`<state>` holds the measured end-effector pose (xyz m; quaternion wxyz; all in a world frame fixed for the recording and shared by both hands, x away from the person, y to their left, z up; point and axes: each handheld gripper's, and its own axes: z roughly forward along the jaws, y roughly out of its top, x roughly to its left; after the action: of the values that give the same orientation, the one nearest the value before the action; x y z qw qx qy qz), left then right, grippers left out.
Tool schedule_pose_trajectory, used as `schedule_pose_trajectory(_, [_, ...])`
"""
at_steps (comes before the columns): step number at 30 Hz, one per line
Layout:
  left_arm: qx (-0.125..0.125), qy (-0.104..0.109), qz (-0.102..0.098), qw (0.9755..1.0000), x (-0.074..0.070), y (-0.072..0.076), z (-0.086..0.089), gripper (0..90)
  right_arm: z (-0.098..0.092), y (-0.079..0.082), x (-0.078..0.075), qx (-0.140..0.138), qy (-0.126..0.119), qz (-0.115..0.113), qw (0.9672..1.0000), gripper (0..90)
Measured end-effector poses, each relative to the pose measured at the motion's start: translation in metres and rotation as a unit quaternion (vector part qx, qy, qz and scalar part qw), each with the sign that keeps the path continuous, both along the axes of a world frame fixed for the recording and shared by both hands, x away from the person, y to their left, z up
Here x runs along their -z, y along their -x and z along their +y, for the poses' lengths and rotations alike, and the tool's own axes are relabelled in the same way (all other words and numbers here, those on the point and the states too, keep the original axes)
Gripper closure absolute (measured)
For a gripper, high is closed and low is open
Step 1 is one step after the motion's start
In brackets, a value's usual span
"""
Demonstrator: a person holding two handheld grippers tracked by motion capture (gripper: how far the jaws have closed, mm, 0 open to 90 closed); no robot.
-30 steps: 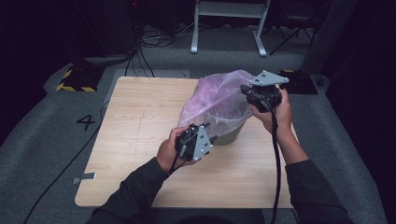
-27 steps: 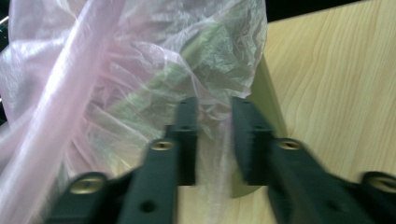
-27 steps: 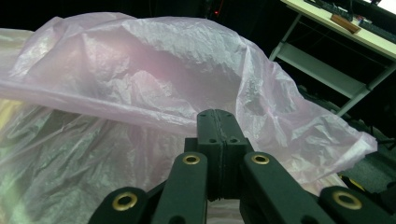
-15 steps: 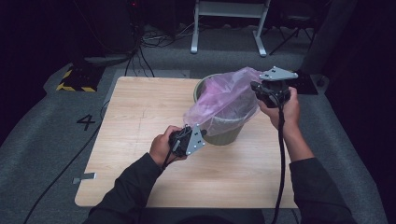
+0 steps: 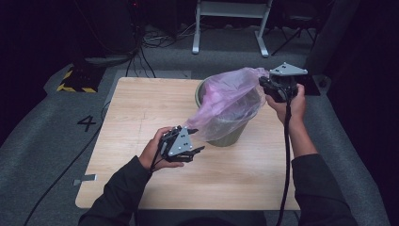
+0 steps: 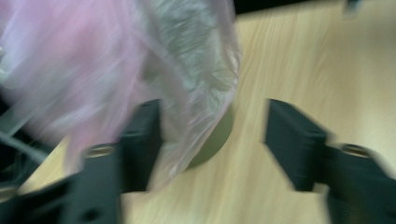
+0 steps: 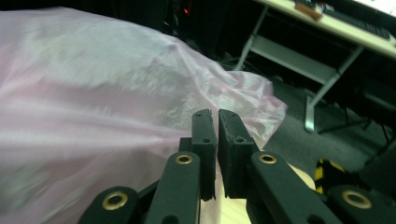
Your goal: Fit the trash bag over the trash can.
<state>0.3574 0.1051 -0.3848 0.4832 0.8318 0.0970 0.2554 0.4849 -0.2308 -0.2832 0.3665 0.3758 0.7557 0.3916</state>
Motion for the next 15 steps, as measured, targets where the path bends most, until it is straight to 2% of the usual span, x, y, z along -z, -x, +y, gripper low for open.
schedule_pose_trajectory(1, [0.011,0.018,0.003,0.9998,-0.005,0.006,0.003,21.4,0.002,0.003,-0.002,-0.002,0.005,-0.006,1.0,85.2])
schedule_pose_trajectory(2, [0.027,0.027,-0.005,0.9993,-0.012,0.016,0.006,19.2,0.003,0.007,-0.003,-0.006,0.009,-0.011,0.9999,83.7])
schedule_pose_trajectory(3, [0.029,0.027,-0.015,0.9991,-0.016,0.022,0.007,19.1,0.006,0.011,-0.005,-0.01,0.01,-0.013,0.9998,83.1])
schedule_pose_trajectory(5, [0.05,0.021,-0.034,0.9979,-0.028,0.04,0.009,16.2,0.009,0.016,-0.008,-0.015,0.021,-0.019,0.9995,83.0])
schedule_pose_trajectory(7, [0.051,0.025,-0.049,0.9971,-0.038,0.052,0.011,16.2,0.01,0.02,-0.01,-0.019,0.025,-0.023,0.9992,83.0])
schedule_pose_trajectory(8, [0.041,0.028,-0.056,0.9972,-0.043,0.055,0.011,16.3,0.011,0.022,-0.01,-0.02,0.024,-0.022,0.9992,82.9])
schedule_pose_trajectory(10, [0.02,0.048,-0.057,0.997,-0.052,0.055,0.013,16.2,0.012,0.024,-0.011,-0.021,0.027,-0.025,0.9991,80.0])
schedule_pose_trajectory(12, [-0.016,0.038,-0.07,0.9967,-0.062,0.048,0.009,16.7,0.012,0.024,-0.012,-0.016,0.027,-0.03,0.9991,74.0])
schedule_pose_trajectory(13, [-0.026,0.033,-0.071,0.9966,-0.067,0.041,0.006,17.2,0.013,0.024,-0.013,-0.013,0.025,-0.03,0.9991,70.2])
schedule_pose_trajectory(14, [-0.021,0.031,-0.068,0.997,-0.07,0.036,0.004,17.1,0.013,0.024,-0.013,-0.012,0.019,-0.033,0.9992,66.4])
schedule_pose_trajectory(15, [-0.032,0.017,-0.066,0.9971,-0.073,0.027,-0.002,18.0,0.013,0.024,-0.014,-0.013,0.018,-0.036,0.9991,61.7])
